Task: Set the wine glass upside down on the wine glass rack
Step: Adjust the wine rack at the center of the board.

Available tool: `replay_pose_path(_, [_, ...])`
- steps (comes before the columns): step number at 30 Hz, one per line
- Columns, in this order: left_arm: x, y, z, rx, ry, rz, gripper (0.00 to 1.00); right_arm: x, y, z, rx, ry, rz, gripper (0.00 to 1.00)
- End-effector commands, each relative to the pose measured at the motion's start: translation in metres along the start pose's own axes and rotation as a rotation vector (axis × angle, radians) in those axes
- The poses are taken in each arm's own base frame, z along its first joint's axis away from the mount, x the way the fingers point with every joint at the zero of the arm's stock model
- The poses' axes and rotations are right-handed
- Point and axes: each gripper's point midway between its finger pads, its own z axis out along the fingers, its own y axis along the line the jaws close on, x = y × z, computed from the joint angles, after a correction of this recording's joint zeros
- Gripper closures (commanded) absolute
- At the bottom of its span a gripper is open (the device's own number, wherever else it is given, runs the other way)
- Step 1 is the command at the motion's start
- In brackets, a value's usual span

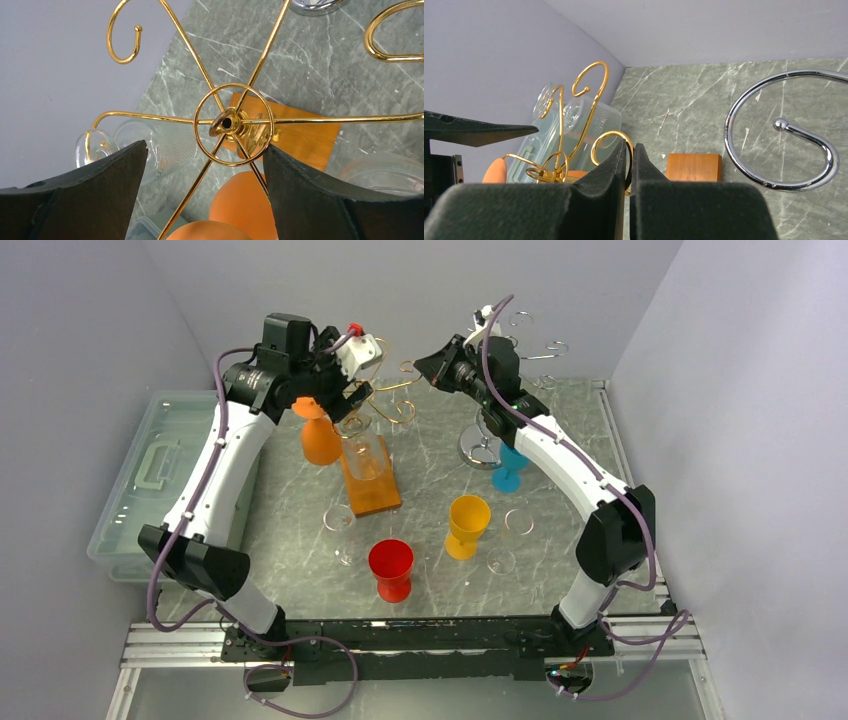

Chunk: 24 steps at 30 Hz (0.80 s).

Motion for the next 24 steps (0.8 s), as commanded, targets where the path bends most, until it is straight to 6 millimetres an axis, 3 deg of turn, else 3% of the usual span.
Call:
replay_pose_path(1, [-0.057,0.061,-0.028,-0.239,-0.172,-0.015,0.09,0.022,-0.003,-0.001,-0.009,0.102,-0.06,0.99])
replay_pose_path(9, [-0.058,0.065,-0.035,-0.265,-0.164,-0.009,0.05,0.024,-0.006,0.001,-0.004,0.106,-0.063,1.0])
replay_pose_path(16, [-0.048,0.083,-0.042,-0.378,-0.116,-0.062,0.04,0.024,-0.006,0.003,-0.008,0.109,-0.066,1.0])
replay_pose_path(24, [-0.05,0.078,-0.049,-0.366,-0.14,-0.094,0.0,0.022,-0.007,0.002,-0.001,0.105,-0.08,1.0])
